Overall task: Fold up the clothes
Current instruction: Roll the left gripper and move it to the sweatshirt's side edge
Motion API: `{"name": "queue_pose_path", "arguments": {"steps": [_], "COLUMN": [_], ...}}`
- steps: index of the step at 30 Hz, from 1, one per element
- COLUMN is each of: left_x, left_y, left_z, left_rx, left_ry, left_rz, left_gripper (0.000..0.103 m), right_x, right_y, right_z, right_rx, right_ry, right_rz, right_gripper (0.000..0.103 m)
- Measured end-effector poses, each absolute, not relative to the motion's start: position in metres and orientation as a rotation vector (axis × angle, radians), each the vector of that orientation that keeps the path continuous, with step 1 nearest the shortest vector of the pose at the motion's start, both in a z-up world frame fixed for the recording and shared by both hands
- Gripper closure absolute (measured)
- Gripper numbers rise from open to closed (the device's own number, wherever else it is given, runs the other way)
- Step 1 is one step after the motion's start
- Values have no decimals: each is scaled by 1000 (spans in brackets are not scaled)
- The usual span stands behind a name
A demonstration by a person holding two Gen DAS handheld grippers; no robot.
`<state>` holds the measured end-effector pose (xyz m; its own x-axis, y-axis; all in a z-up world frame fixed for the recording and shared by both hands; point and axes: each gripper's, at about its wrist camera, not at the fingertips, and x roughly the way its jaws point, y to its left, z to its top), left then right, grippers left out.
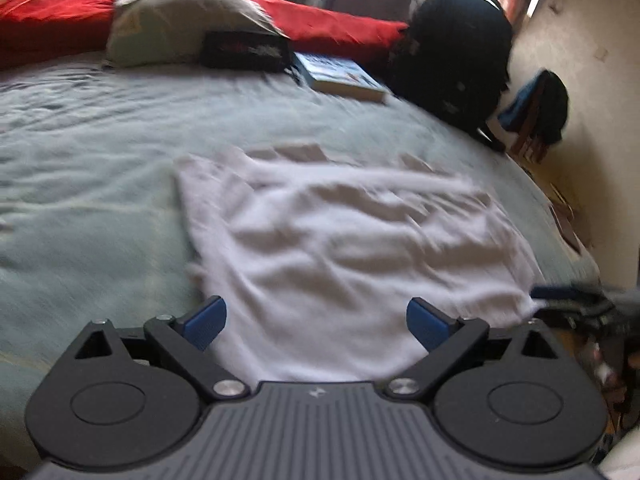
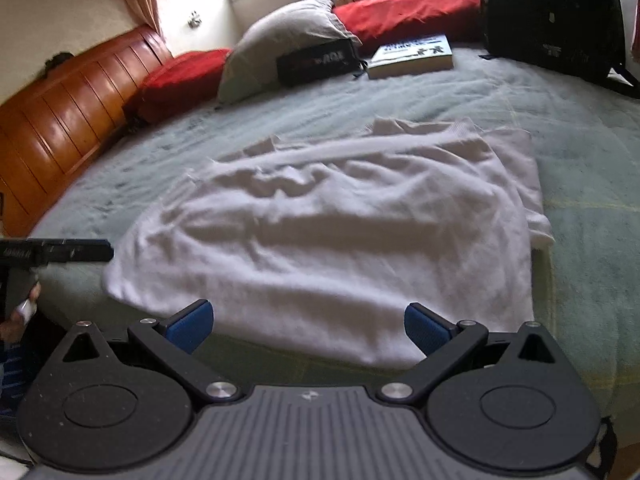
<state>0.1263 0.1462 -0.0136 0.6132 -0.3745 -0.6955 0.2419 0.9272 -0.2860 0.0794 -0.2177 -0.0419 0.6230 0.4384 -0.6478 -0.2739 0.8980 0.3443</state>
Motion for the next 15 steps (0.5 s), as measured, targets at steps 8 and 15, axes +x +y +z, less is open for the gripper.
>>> {"name": "queue_pose_path", "arguments": {"steps": [8,15], "left_x": [185,218], "left_y": [205,211], "left_z": [-36,-66], "left_rx": [-489,-607], "left_ry": [914,974], "left_rz": [-366,-425], "left_gripper": [7,7], "right_x": [90,107], "right_y": [-213,-212], "right_z": [-40,-40], "right_rx": [253,284], "right_ry": [806,814], "right_rz": [451,430], "right_gripper": [0,0]}}
